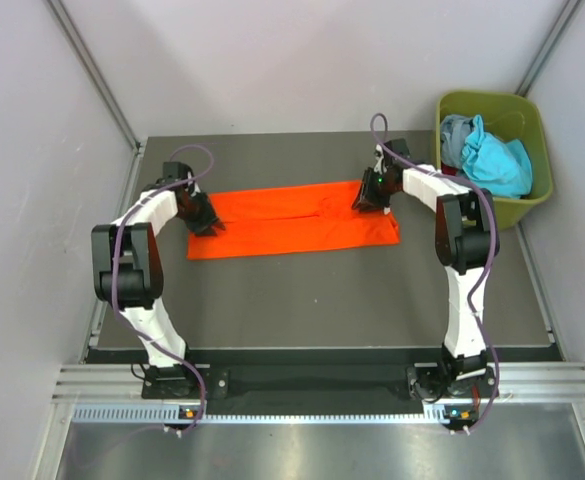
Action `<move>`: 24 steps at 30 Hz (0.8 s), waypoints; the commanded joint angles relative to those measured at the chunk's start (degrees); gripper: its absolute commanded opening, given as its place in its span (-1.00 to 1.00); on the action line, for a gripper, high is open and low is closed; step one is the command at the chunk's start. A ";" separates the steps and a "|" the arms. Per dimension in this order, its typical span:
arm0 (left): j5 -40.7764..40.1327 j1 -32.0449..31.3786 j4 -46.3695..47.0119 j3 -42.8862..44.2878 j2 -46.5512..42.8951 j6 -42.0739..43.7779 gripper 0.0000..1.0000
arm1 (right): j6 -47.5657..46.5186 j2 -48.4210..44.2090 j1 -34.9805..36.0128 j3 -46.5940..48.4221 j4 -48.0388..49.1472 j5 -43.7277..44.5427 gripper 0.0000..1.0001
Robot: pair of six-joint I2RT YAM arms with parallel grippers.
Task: Fold and stack the t-shirts
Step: Fold the tshirt
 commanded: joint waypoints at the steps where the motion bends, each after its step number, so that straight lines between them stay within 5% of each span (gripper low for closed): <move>1: 2.11 4.40 2.58 -1.11 -1.98 1.19 -0.24 | -3.68 -0.50 -0.78 2.36 -3.94 5.49 -0.35; 6: 3.52 7.58 5.13 0.64 2.06 -0.48 -0.25 | -0.16 -2.61 0.36 4.03 -4.21 -4.07 -0.24; 12: 4.75 8.89 7.59 0.29 7.95 -2.60 -0.31 | 5.63 -7.80 2.64 -3.08 9.41 -16.02 -0.15; 19: 3.26 8.81 5.76 2.05 7.96 -3.04 -0.32 | 10.46 -2.37 4.14 -3.62 14.77 -20.18 -0.94; 24: 2.56 8.81 2.94 3.28 5.15 -2.33 -0.30 | 13.89 2.91 4.14 -0.46 18.38 -21.76 -0.99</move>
